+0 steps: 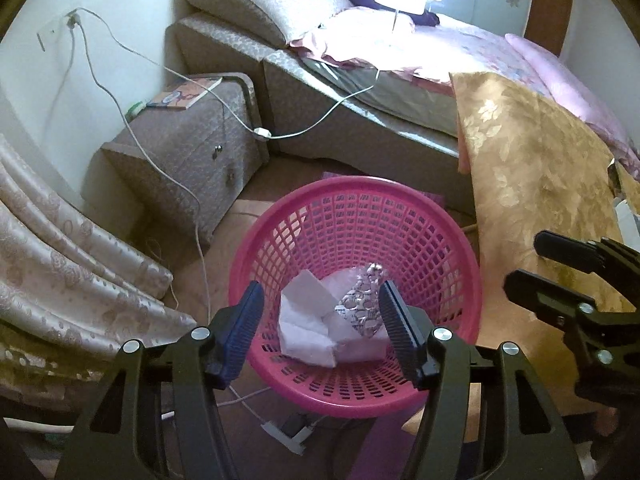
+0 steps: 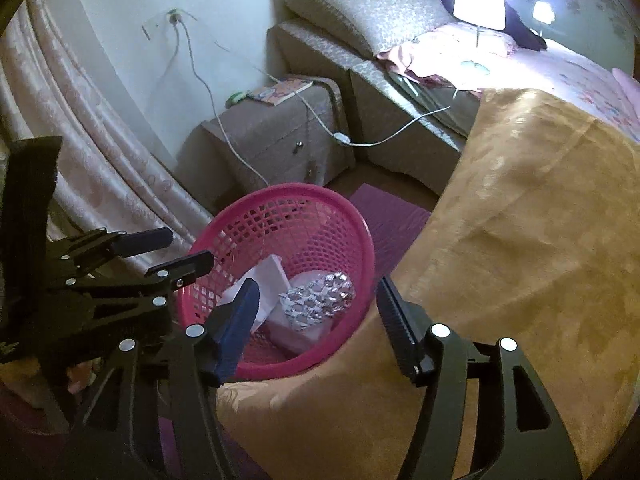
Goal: Collect trash
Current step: 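Carry tissue and blister pack to the wastebasket and open both tools, then move both tools back over the trash pile on the bed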
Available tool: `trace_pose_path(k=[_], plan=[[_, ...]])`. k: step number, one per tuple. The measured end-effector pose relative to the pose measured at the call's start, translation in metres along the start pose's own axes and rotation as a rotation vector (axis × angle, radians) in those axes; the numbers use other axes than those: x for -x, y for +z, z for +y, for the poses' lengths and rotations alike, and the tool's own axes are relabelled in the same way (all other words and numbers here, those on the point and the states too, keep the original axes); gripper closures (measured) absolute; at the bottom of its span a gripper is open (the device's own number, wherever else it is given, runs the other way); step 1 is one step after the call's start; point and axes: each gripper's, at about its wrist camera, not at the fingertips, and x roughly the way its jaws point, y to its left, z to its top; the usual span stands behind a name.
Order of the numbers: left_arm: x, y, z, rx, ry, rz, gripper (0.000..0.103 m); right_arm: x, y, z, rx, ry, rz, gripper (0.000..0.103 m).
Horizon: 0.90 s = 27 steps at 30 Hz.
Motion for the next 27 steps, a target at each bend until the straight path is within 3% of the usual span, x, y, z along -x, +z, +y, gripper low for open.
trace_pose_path(k=[11,27], plan=[[0.019,0.000,-0.028,-0.057,-0.040,-0.101,0.040,0.063,-0.029,-0.029,-0.062,-0.096,-0.128,0.042],[0.034,-0.009,-0.076,-0.141,-0.124,-0.157,0.039,0.139,-0.083,-0.093,-0.189,-0.319,-0.248,0.041]])
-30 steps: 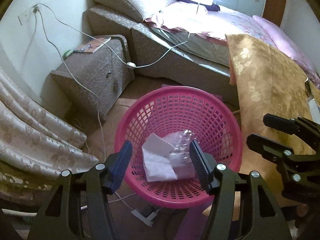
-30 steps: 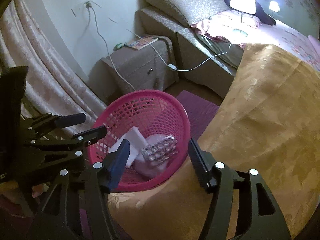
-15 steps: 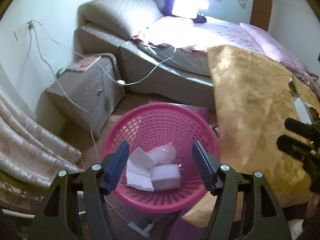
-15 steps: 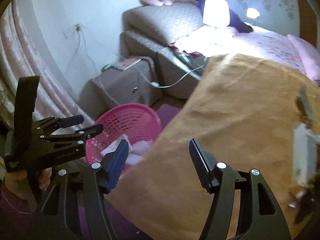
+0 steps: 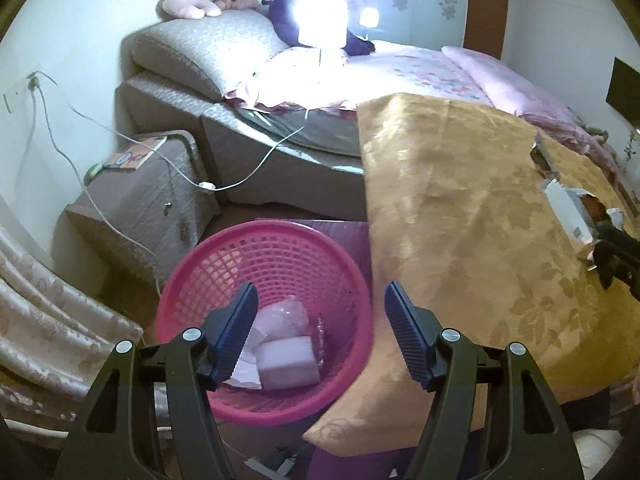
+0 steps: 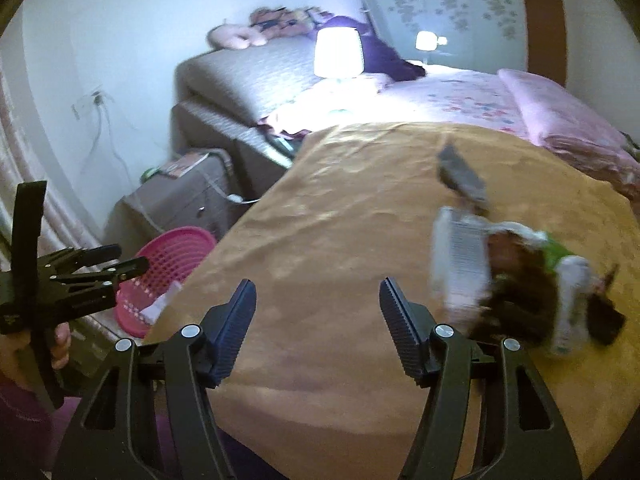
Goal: Collect trash
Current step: 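Move both tools back over the trash pile on the bed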
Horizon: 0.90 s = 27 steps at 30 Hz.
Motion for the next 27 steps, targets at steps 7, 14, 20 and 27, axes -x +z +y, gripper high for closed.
trace_pose_path(k=[7,14,20,27], plan=[[0.002,0.009,-0.009,0.021,-0.054,-0.002,0.039,0.029,-0.005,-0.046,-0.066,-0.102,-0.040,0.041],[-0.003,0.018,-0.055,-0.070,-0.116,0.017,0.039,0.047,-0.012,-0.086,-0.132,-0.190,-0.062,0.041],[-0.005,0.033,-0.106,-0.136,-0.199,0.021,0.039,0.057,-0.019,-0.109,-0.185,-0.236,-0.077,0.041],[-0.010,0.048,-0.175,-0.231,-0.273,0.005,0.040,0.069,-0.027,-0.127,-0.231,-0.259,-0.095,0.041]])
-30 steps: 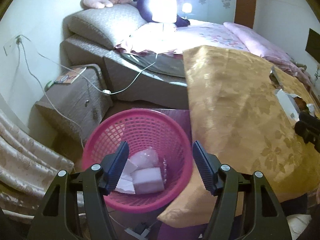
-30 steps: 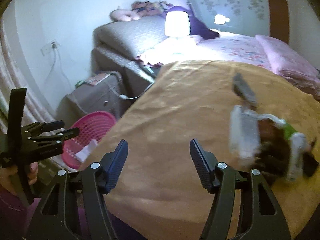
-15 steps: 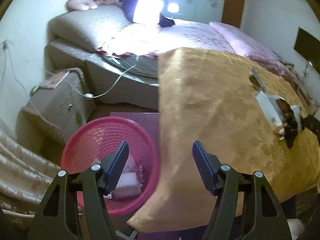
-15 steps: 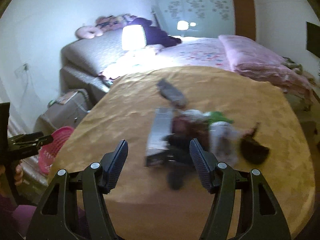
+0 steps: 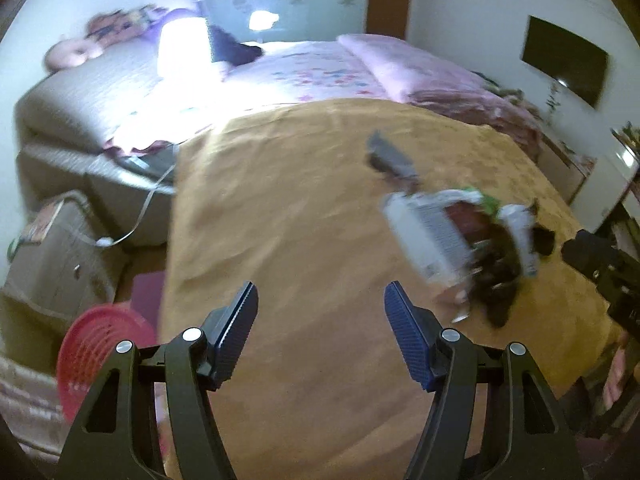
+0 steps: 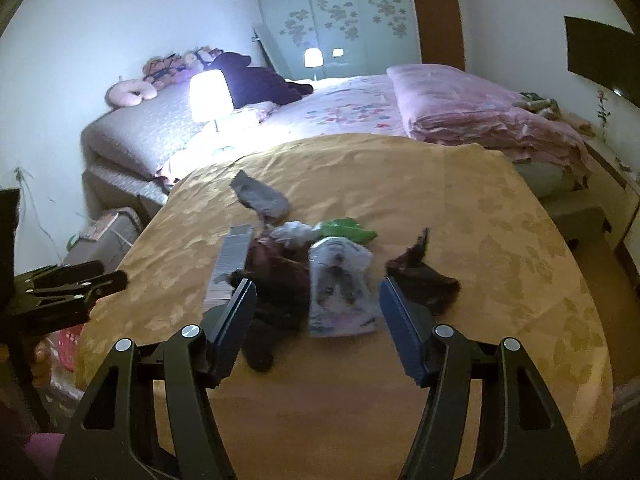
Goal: Collect trash
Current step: 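Move both tools back over the trash pile on the bed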
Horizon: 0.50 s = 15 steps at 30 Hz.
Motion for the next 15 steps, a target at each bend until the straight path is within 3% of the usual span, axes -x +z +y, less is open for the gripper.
trace_pose_path(k=[9,15], plan=[[-0.039,0.032,-0.047,-0.011,-0.111,0.058,0.040,0.001,0.000,-0.022,-0.051,-0.007,-0.008,0.041],[-0.068,0.039,-0.063,-0.035,-0.112,0.109,0.044,0.000,-0.001,-0.027,-0.068,-0.003,-0.009,0.041]])
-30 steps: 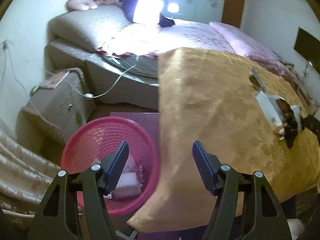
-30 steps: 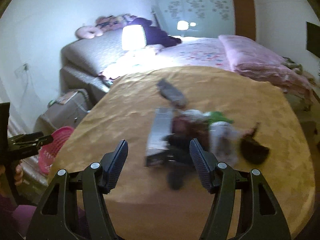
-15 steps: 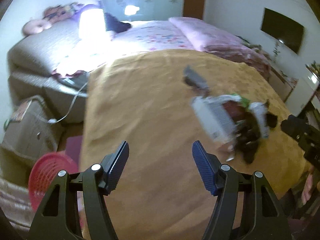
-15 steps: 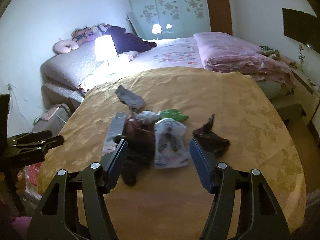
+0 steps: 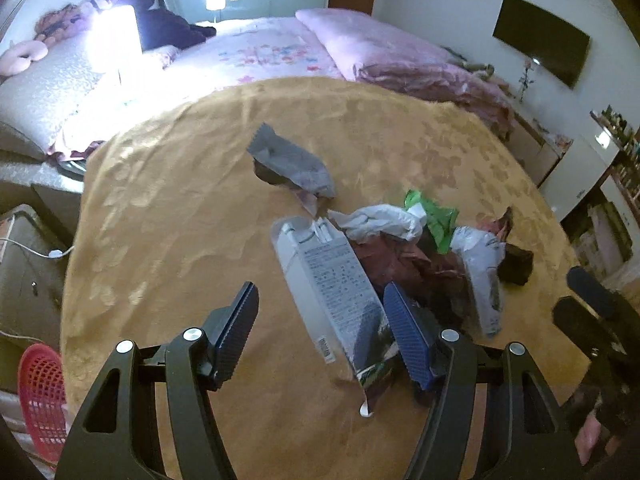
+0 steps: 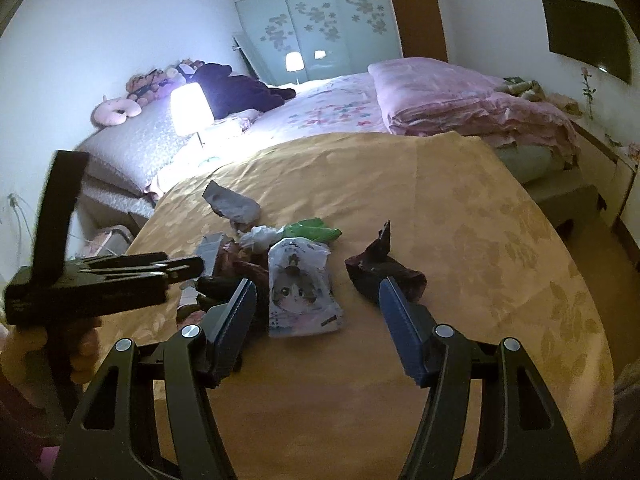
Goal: Collect trash
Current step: 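Move both tools back over the trash pile on the bed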
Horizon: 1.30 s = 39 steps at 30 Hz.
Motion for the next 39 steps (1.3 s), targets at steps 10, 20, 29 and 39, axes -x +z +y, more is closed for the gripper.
trace_pose_path(k=[10,20,29,39], plan=[[-0.009,-0.002,-0.001,0.012,-0.079,0.017,0.060,-0.004,-0.002,0.000,-0.004,0.012,0.013,0.041],[0.013,-0.020,0.014,0.021,-0.111,-0.037,0.094,-0.006,-0.005,0.004,-0.008,0.020,0.026,0.041],[0.015,-0.009,0.010,0.034,-0.101,-0.054,0.062,-0.007,-0.006,0.008,-0.005,0.023,0.029,0.041],[-0.008,-0.004,-0.005,-0.015,-0.054,-0.006,0.061,-0.008,-0.007,0.007,-0.011,0.030,0.038,0.041]])
